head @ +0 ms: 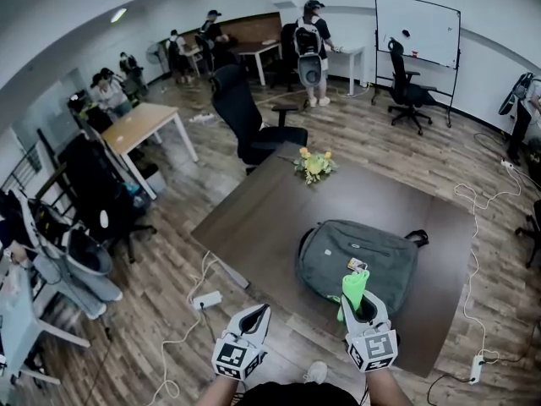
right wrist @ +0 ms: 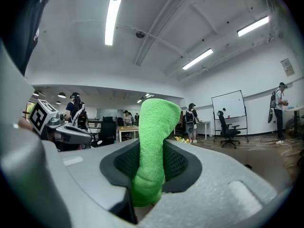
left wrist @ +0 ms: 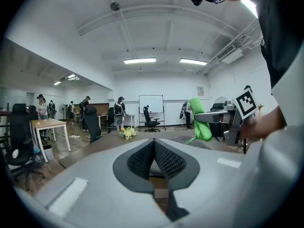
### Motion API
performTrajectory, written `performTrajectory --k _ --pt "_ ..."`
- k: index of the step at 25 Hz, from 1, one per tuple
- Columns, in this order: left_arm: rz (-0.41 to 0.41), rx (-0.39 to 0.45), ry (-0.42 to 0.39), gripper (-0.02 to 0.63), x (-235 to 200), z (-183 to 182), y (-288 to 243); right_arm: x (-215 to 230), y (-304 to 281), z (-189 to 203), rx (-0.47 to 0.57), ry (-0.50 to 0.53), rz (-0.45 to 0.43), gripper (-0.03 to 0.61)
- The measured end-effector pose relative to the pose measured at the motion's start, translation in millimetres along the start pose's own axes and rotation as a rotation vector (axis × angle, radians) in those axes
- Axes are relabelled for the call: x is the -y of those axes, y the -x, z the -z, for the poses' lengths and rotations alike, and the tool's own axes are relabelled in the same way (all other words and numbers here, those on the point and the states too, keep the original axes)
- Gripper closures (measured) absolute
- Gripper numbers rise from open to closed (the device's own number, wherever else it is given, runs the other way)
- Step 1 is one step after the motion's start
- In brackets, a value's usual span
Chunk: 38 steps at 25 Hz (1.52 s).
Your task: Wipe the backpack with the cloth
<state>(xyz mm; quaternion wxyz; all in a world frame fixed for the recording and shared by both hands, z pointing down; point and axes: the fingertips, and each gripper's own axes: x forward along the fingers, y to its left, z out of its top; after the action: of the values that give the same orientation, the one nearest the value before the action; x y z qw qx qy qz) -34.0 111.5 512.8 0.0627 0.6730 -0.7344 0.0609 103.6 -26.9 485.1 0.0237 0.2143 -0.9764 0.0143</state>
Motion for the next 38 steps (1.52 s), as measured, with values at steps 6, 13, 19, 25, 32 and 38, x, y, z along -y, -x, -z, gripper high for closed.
performTrajectory --k 6,13,19,25,32,38 --pt "0.039 -0.018 -0.015 0.594 -1 -6 -29 24 -13 0 0.010 -0.019 0.034 0.472" --pt "0.118 -0.036 0.004 0.594 -7 2 -71 45 -27 8 -0.021 -0.016 0.096 0.472" --pt "0.228 -0.019 0.008 0.594 -27 -8 -125 68 -56 6 -0.042 -0.008 0.196 0.472" --pt "0.306 0.026 -0.008 0.594 -74 -28 -173 80 -101 -4 -0.046 0.019 0.286 0.472" --pt "0.399 0.021 -0.007 0.594 -113 -32 -209 83 -141 -4 -0.075 0.008 0.388 0.472" --pt "0.478 0.025 0.002 0.594 -132 -32 -221 78 -154 3 -0.096 -0.006 0.474 0.472"
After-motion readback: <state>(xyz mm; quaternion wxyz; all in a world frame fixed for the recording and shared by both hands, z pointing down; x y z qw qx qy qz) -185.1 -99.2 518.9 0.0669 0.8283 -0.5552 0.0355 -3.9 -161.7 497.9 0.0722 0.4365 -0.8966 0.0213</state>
